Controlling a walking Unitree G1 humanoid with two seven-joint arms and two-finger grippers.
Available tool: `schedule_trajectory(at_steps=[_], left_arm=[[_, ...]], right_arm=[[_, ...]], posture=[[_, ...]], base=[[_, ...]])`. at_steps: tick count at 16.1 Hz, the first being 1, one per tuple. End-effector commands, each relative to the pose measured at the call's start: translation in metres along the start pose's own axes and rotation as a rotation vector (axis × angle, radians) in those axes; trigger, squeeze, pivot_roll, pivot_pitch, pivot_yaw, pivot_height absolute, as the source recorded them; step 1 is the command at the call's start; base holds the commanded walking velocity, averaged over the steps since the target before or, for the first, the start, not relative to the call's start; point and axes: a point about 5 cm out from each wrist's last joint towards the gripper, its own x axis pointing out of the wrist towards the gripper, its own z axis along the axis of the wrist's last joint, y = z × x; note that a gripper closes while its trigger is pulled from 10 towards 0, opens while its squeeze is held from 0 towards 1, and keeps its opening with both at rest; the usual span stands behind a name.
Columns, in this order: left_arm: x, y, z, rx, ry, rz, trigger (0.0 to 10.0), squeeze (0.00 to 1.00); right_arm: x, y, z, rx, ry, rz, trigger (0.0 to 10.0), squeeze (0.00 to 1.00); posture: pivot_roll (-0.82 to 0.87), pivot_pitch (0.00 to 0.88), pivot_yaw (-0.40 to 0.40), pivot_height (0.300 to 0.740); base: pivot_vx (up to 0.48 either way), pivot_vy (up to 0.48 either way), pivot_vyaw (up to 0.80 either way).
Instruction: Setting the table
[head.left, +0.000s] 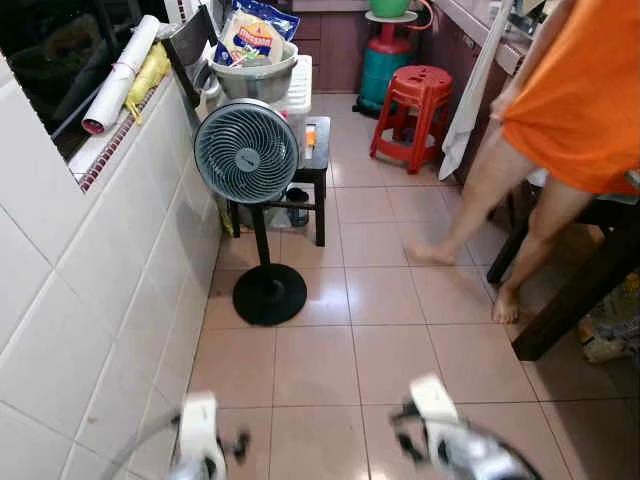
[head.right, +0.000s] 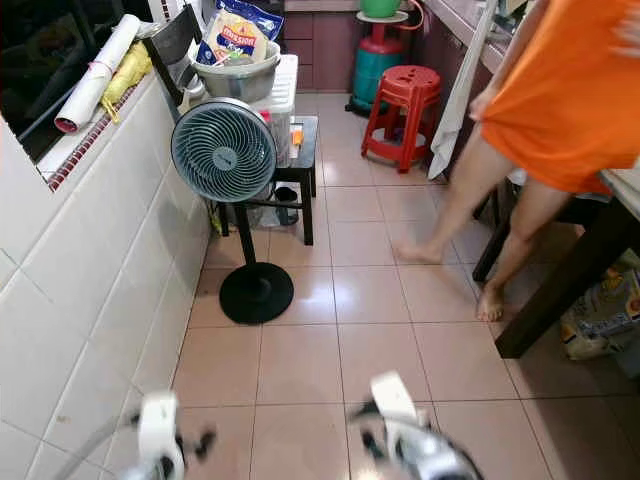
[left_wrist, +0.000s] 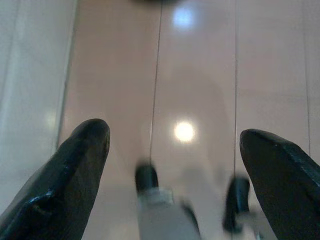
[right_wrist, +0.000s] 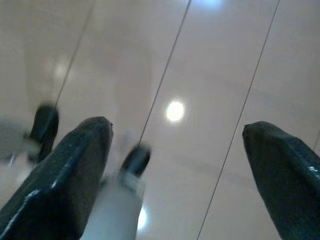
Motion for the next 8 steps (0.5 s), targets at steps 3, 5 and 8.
schedule_trajectory(at_steps=[3,5,8], left_arm=[[0.002,0.003,0.044,0.111,-0.197,-0.046,10.0,0.00],[0.000,0.002,0.060,0.160,-0.292,-0.083,10.0,0.00],[-0.015,-0.006,0.069,0.142,-0.442,-0.157,10.0,0.00]], right_arm=[[0.001,-0.006,0.049,0.082,-0.177,0.040,10.0,0.00],[-0.003,-0.014,0.085,0.096,-0.290,0.051,10.0,0.00],[-0.010,-0.024,0.110,0.076,-0.387,0.111,10.0,0.00]], posture=[[-0.02,0.040,0.007,0.740],[-0.01,0.048,0.015,0.740],[-0.01,0.049,0.028,0.740]], base=[[0.000,0.000,0.00],[0.000,0.000,0.00],[0.000,0.000,0.00]])
